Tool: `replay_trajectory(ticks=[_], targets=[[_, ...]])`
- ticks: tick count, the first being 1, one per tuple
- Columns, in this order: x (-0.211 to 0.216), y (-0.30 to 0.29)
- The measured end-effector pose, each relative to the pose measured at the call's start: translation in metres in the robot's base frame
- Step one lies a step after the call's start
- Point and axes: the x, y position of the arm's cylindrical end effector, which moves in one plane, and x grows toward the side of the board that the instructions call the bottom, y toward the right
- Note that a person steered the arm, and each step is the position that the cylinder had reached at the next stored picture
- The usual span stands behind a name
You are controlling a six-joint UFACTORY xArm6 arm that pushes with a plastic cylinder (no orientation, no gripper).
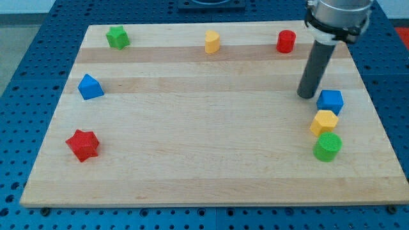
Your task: Push the red circle into the blue cube
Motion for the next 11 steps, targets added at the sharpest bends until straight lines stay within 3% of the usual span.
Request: replay_trajectory(ticks=[1,2,3,4,5,6,7,8,10,11], targets=[[-0.029,-0.052],[-0.105,-0.058],[-0.143,-0.069],[-0.144,-0.013],[-0.111,-0.009],[-0.152,-0.009],[-0.139,0.020],[-0.109,0.058],[-0.044,0.058],[-0.037,0.058]])
